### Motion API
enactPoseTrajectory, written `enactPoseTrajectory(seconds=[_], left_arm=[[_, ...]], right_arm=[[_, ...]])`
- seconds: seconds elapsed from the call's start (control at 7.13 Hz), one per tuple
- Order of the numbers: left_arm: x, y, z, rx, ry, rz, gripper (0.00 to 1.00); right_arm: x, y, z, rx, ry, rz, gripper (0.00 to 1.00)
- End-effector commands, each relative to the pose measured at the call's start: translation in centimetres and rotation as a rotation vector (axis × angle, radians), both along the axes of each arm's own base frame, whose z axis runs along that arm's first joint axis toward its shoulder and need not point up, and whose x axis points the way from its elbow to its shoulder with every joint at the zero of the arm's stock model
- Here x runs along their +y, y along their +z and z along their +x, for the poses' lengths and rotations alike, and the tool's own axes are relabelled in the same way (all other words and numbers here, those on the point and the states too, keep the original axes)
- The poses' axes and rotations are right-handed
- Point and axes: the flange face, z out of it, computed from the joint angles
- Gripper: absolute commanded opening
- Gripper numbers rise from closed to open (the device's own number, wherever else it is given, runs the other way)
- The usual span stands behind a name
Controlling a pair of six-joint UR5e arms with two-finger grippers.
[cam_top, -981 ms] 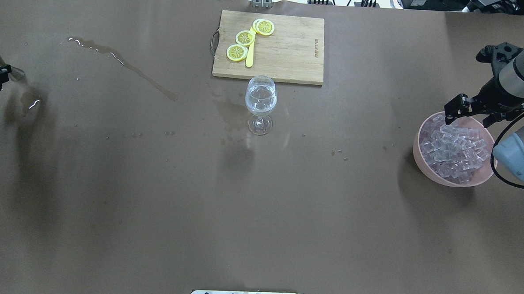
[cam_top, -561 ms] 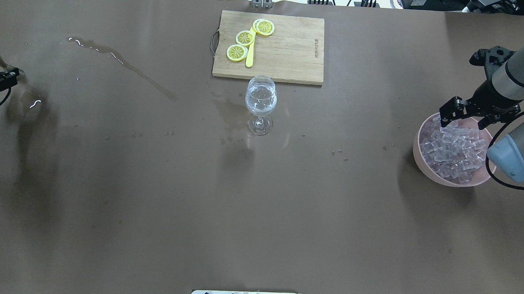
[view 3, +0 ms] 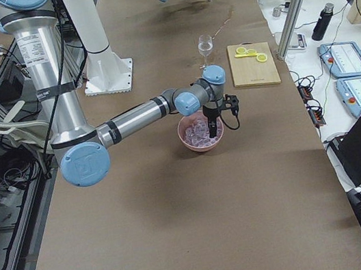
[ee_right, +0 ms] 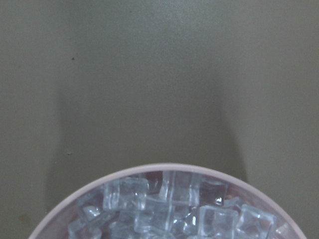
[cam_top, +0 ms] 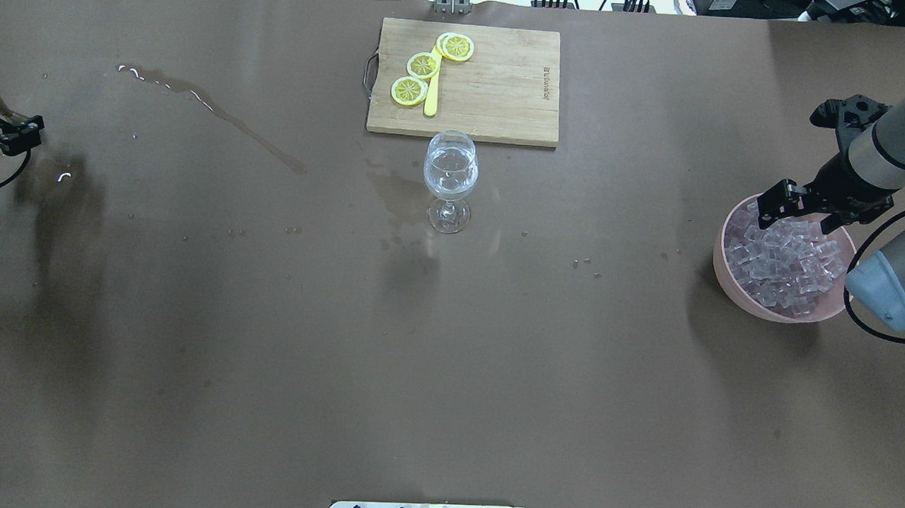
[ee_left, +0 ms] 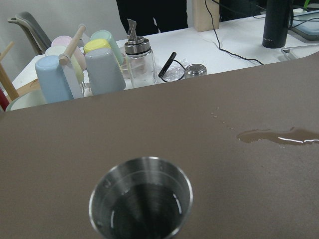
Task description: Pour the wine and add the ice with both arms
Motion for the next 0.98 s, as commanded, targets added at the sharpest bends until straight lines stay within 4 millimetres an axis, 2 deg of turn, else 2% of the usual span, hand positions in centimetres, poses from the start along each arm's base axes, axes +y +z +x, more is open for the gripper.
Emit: enactPoseTrajectory(seconds=[0.0,0.42,0.7,0.84], left_arm=[[-0.16,0.44,0.18,-0.006,0.002,-0.004,0.95],[0.28,1.09,-0.18,-0.006,0.004,-0.003,0.85],[0.37,1.12,-0.24,-0.002,0.003,-0.002,0.7],[0.36,1.03,-0.23,0.0,0.003,0.001,0.66]], right_arm=[[0.69,0.6,-0.24,-0.009,0.006,0.003,1.0],[0.97,0.59,-0.97,-0.009,-0.008,0.003,0.99],[1.02,0.28,-0.96,-0.014,-0.009,0.007,0.84],[1.0,0.27,-1.07,-0.014,-0.009,0.006,0.79]])
